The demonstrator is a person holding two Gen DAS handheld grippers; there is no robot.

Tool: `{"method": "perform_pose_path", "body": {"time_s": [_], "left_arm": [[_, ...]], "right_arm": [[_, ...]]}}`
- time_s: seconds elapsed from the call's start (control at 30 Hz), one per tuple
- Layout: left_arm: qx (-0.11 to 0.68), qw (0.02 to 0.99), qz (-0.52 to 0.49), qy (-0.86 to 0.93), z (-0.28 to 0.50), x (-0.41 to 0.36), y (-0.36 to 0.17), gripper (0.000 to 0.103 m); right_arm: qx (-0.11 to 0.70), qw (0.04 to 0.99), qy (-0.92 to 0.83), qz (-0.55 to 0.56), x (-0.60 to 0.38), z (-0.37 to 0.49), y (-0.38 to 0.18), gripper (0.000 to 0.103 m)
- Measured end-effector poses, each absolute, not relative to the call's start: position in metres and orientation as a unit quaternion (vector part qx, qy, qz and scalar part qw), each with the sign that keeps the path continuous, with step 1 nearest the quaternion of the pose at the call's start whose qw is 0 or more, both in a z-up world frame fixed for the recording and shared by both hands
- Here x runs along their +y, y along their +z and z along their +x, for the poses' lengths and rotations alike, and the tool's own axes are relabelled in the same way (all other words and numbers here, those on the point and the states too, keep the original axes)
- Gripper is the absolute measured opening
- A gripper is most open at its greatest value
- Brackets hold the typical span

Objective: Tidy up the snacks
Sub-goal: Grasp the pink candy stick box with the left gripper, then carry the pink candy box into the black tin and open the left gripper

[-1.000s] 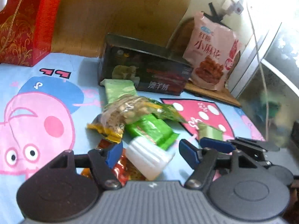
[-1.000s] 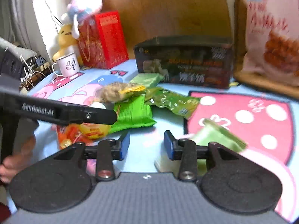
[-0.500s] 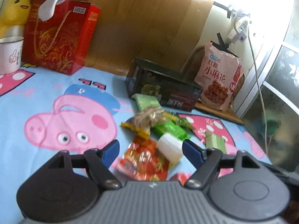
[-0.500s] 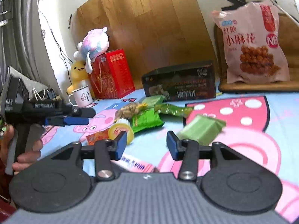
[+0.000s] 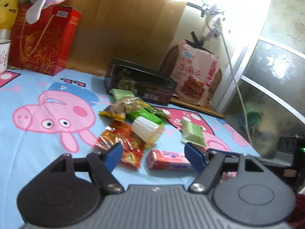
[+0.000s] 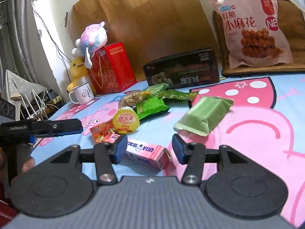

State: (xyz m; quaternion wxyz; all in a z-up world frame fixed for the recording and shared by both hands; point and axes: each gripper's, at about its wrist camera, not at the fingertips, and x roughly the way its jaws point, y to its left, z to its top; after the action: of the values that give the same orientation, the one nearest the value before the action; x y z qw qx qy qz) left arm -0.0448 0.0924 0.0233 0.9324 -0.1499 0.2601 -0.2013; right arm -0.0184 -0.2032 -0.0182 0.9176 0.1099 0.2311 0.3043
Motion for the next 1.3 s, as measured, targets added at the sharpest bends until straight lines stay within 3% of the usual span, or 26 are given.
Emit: {"method": "perform_pose_path", "body": {"time_s": [0.33,0.6,0.73,1.07,1.17,1.3], "left_arm": [[0.317,0.920,-0.143,-0.179,-0.033,0.088,0.003,0.060],[0.304,0.916,-0.201,-0.165,-0.024,0.114,0.017,0.062],[0.292,0.919,-0.189,-0.184,-0.029,0.104,0.028,0.063],[0.346,0.906,-0.129,-0.207,0.000,0.055,0.016,0.062],[0.354,0.900,-0.130,-0.219,0.002,0.048,0.012,0.059],[0.356,0.901,-0.121,-0.217,-0.004,0.044,0.017,0.058]], "right_arm": [[0.234,0.918,0.302,0.106,-0.203,-0.018,-0.020,0.055],[0.237,0.916,0.308,0.103,-0.204,-0.021,-0.020,0.055],[0.242,0.916,0.308,0.086,-0.204,-0.027,-0.021,0.062],[0.251,0.918,0.307,0.016,-0.193,-0.031,-0.022,0.062],[0.259,0.915,0.309,-0.007,-0.185,-0.028,-0.025,0.058],[0.252,0.923,0.289,-0.031,-0.182,-0.027,-0.023,0.036]]}}
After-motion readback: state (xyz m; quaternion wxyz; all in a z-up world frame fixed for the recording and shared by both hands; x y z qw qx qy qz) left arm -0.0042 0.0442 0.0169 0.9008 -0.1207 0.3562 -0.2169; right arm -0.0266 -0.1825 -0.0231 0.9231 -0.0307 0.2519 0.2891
